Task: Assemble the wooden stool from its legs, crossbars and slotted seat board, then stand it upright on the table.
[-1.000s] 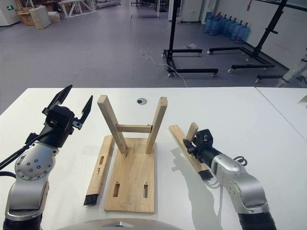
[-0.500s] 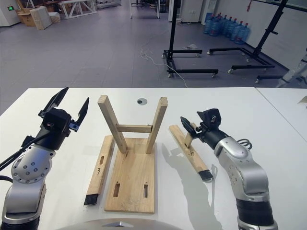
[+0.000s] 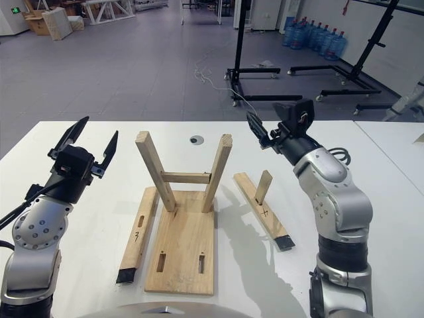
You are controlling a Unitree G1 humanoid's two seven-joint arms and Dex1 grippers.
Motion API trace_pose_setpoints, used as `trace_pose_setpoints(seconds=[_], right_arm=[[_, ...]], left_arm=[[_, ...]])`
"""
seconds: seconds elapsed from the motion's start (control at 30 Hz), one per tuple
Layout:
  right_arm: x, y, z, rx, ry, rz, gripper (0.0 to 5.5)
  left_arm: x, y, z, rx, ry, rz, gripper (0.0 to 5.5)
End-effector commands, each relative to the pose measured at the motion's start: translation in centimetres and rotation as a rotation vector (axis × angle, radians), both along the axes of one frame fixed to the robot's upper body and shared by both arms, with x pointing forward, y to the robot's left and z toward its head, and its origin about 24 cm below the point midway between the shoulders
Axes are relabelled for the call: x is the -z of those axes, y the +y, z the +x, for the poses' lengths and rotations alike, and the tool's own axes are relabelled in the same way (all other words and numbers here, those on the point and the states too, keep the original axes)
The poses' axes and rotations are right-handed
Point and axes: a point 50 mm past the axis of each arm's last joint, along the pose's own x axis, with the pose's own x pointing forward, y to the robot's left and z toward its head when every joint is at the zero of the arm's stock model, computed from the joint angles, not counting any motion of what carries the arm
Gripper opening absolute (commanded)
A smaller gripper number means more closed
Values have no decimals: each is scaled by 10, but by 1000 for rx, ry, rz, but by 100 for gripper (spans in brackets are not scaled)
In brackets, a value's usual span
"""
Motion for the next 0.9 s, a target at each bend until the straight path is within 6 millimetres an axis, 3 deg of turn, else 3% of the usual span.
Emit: trace_pose_setpoints(seconds=[0.03, 0.13, 0.23, 0.27, 0.3, 0.53, 0.77, 0.9], right_arm=[[9, 2, -8, 36, -26, -50, 378], [48, 2, -15, 93, 98, -90, 378], [128, 13, -24, 94, 418, -65, 378], [149, 19, -28, 89, 514, -46, 378], [158, 23, -29, 81, 564, -20, 378], [121, 8, -10, 153, 462, 92, 378], [77, -1, -9, 173, 274, 176, 378], [80, -29, -20, 146, 322, 133, 378]], left_arm=[[0, 3, 1, 8, 14, 15, 289], [0, 0, 1, 25, 21, 15, 289], [5, -3, 3, 43, 46, 6, 289], [8, -3, 5, 48, 64, 7, 289], [12, -3, 7, 57, 80, 20, 289], [18, -2, 8, 60, 87, 18, 289], [18, -2, 6, 48, 74, 7, 289], [18, -1, 3, 38, 75, 3, 289]])
